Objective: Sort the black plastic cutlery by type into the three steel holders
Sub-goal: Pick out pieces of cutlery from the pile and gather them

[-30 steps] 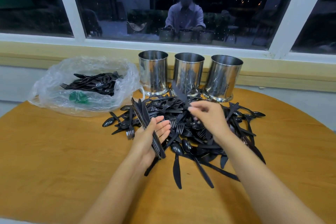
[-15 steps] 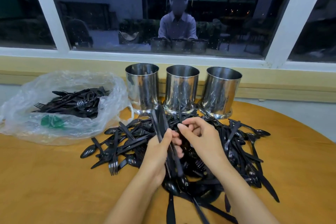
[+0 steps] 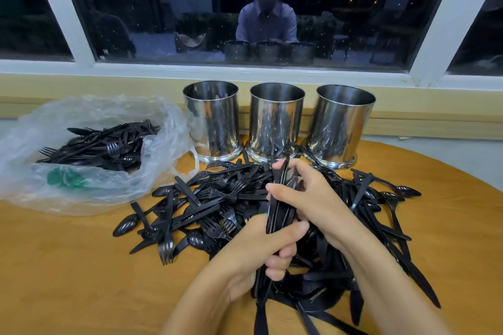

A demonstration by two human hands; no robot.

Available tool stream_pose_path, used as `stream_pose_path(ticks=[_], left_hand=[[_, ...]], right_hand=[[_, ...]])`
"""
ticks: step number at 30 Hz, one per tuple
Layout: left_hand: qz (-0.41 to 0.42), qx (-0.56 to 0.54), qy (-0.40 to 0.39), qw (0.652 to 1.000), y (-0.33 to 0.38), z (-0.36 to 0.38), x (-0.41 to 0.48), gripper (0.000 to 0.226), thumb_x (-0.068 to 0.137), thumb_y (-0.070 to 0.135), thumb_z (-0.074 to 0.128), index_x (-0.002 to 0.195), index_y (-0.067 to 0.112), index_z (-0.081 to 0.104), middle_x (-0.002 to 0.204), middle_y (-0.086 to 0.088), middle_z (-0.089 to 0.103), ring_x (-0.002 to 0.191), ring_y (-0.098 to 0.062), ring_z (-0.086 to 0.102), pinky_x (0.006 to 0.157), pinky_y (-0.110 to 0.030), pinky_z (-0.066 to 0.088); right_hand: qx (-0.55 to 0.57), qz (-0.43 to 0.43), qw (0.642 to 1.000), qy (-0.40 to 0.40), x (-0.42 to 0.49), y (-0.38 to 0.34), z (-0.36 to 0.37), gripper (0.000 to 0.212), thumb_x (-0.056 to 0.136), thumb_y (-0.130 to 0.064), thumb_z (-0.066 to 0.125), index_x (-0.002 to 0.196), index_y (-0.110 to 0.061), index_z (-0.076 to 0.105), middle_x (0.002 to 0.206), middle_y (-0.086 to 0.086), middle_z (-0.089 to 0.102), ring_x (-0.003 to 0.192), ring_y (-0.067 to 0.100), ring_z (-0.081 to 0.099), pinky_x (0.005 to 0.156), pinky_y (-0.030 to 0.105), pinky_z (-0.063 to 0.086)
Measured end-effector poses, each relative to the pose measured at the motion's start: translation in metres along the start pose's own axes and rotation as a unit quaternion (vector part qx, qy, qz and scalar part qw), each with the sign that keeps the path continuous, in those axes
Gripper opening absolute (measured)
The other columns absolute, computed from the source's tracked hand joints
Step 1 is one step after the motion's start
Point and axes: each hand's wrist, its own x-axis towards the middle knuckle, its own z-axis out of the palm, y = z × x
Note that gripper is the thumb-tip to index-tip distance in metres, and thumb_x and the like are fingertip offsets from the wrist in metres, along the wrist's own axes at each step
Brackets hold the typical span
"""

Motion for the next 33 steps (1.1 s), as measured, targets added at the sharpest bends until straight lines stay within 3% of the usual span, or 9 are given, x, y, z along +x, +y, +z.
stream_pose_path(ticks=[3, 8, 11, 14, 17, 20, 23, 28, 33], left_hand=[[0.005, -0.040, -0.017, 0.999, 0.001, -0.003, -0.004, 0.028, 0.093, 0.035, 0.059, 0.091, 0.008, 0.052, 0.060, 0.002, 0.050, 0.048, -0.009, 0.041, 0.048, -0.019, 0.039], [0.002, 0.059, -0.029, 0.998, -0.002, -0.019, -0.008, 0.025, 0.101, 0.030, 0.050, 0.110, 0.007, 0.058, 0.078, 0.000, 0.066, 0.082, -0.020, 0.068, 0.084, -0.036, 0.054], [0.007, -0.011, -0.038, 0.999, -0.001, -0.026, -0.012, 0.015, 0.102, 0.017, 0.048, 0.108, 0.004, 0.053, 0.073, 0.000, 0.060, 0.065, -0.016, 0.060, 0.072, -0.031, 0.055], [0.034, -0.095, 0.032, 0.994, -0.001, -0.038, -0.009, 0.011, 0.102, 0.013, 0.045, 0.102, 0.005, 0.052, 0.068, 0.000, 0.052, 0.053, -0.010, 0.046, 0.059, -0.027, 0.050], [0.057, -0.179, 0.135, 0.973, 0.001, -0.054, -0.006, 0.013, 0.102, 0.014, 0.043, 0.102, 0.005, 0.053, 0.063, 0.000, 0.048, 0.049, -0.009, 0.042, 0.051, -0.024, 0.047], [0.085, -0.229, 0.189, 0.951, 0.002, -0.064, -0.006, 0.014, 0.104, 0.016, 0.042, 0.102, 0.007, 0.052, 0.064, 0.000, 0.046, 0.050, -0.010, 0.040, 0.051, -0.024, 0.043], [0.108, -0.254, 0.220, 0.935, 0.003, -0.069, -0.007, 0.014, 0.104, 0.016, 0.041, 0.101, 0.008, 0.053, 0.065, 0.000, 0.045, 0.049, -0.010, 0.040, 0.054, -0.026, 0.040], [0.126, -0.278, 0.248, 0.920, 0.002, -0.075, -0.007, 0.013, 0.103, 0.016, 0.043, 0.102, 0.007, 0.053, 0.062, 0.001, 0.045, 0.049, -0.011, 0.042, 0.055, -0.028, 0.041], [0.126, -0.289, 0.258, 0.913, -0.001, -0.075, -0.005, 0.013, 0.103, 0.016, 0.043, 0.104, 0.007, 0.053, 0.064, 0.000, 0.045, 0.049, -0.010, 0.042, 0.059, -0.029, 0.041]], right_hand=[[-0.069, -0.029, 0.997, 0.004, 0.002, 0.002, -0.004, 0.020, 0.088, -0.011, 0.065, 0.104, -0.021, 0.058, 0.086, -0.001, 0.073, 0.074, 0.002, 0.064, 0.065, 0.014, 0.045], [-0.123, -0.080, 0.988, -0.046, -0.001, -0.001, -0.004, 0.018, 0.091, -0.006, 0.062, 0.106, -0.013, 0.055, 0.072, -0.020, 0.066, 0.060, -0.008, 0.054, 0.053, 0.005, 0.038], [-0.088, -0.094, 0.990, -0.053, 0.000, -0.003, 0.005, 0.026, 0.091, -0.013, 0.065, 0.113, -0.022, 0.055, 0.084, -0.010, 0.071, 0.056, -0.004, 0.052, 0.048, 0.007, 0.037], [-0.033, -0.073, 0.997, 0.013, 0.021, 0.001, 0.001, 0.032, 0.091, -0.016, 0.064, 0.121, -0.025, 0.056, 0.082, -0.007, 0.069, 0.046, 0.004, 0.041, 0.043, 0.014, 0.034], [-0.232, -0.107, 0.963, 0.084, 0.059, 0.014, -0.005, 0.020, 0.093, -0.015, 0.062, 0.112, -0.016, 0.067, 0.081, -0.011, 0.064, 0.050, -0.001, 0.047, 0.054, 0.008, 0.039], [-0.412, -0.118, 0.903, 0.016, 0.086, 0.026, 0.000, 0.022, 0.092, -0.011, 0.063, 0.113, -0.013, 0.070, 0.095, -0.005, 0.063, 0.071, -0.003, 0.050, 0.075, 0.006, 0.042], [-0.505, -0.116, 0.853, -0.061, 0.105, 0.033, 0.007, 0.028, 0.091, -0.015, 0.066, 0.120, -0.014, 0.068, 0.114, 0.003, 0.064, 0.101, 0.013, 0.054, 0.095, 0.025, 0.042], [-0.577, -0.116, 0.806, -0.065, 0.120, 0.047, 0.010, 0.025, 0.093, -0.027, 0.064, 0.117, -0.023, 0.068, 0.114, 0.004, 0.060, 0.103, 0.023, 0.053, 0.091, 0.034, 0.046], [-0.456, -0.256, 0.844, 0.121, 0.105, 0.033, 0.011, 0.024, 0.100, -0.024, 0.051, 0.117, -0.016, 0.066, 0.107, -0.004, 0.066, 0.100, 0.017, 0.056, 0.085, 0.036, 0.047]])
